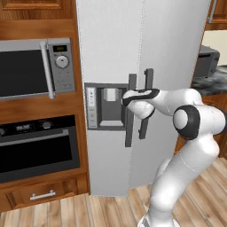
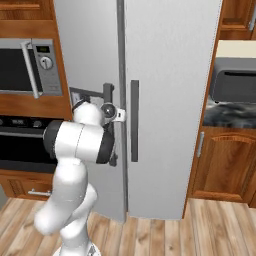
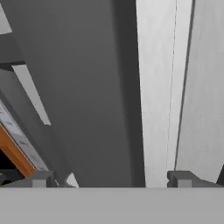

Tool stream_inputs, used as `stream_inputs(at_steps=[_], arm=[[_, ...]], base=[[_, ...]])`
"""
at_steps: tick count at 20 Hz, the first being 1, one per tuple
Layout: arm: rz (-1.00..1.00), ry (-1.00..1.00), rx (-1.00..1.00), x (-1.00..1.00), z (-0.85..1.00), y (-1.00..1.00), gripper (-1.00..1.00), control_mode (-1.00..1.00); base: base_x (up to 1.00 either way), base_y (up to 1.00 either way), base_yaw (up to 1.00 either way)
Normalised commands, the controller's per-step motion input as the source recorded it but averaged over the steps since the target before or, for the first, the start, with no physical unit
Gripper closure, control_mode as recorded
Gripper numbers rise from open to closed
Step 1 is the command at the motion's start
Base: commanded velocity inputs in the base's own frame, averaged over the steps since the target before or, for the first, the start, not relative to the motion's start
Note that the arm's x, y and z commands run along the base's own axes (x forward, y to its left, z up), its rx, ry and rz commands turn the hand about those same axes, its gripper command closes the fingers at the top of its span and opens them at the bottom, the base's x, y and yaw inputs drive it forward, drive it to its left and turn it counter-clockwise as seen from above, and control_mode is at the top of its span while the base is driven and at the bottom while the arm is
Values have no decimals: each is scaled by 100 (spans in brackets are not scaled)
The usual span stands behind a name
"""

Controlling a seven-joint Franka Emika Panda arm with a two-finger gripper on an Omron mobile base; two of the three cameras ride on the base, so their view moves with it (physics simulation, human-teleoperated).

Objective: Store the hot dog in the freezer for long-term storage. Close the freezer door after placing the cooked food.

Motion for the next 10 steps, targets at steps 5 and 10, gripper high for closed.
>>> stream_inputs(at_steps=[5, 10], arm=[[4, 12, -15, 42, 35, 0, -100, -100], [2, 1, -21, 62, 44, 0, -100, -100]], base=[[0, 0, 0], [0, 0, 0]])
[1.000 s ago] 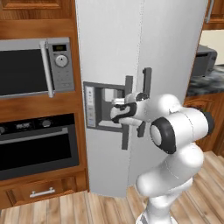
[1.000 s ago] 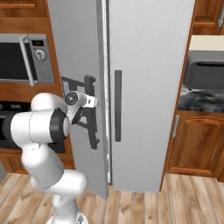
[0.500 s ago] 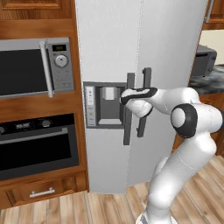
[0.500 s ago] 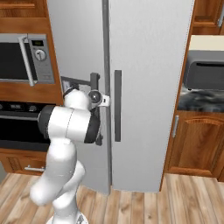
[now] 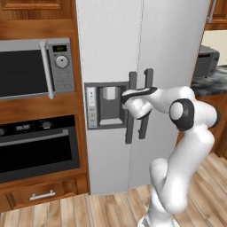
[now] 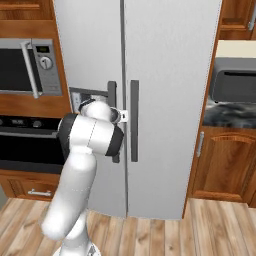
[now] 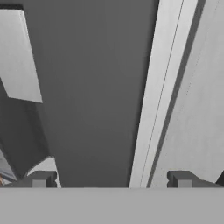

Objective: Store the hot dog in the freezer for long-term storage. Close the freezer door after placing the cooked food.

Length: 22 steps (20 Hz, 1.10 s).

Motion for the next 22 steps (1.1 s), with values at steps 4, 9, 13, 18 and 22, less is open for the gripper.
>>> stream_inputs(at_steps=[4, 9, 13, 18, 22], arm=[[0, 4, -14, 69, 69, 0, -100, -100], [0, 11, -10, 55, 66, 5, -100, -100], [1, 8, -9, 33, 59, 5, -100, -100], [8, 1, -3, 44, 66, 0, -100, -100], [12, 0, 0, 48, 61, -3, -100, -100]], base=[[0, 0, 0], [0, 0, 0], [0, 0, 0], [0, 0, 0], [0, 0, 0]])
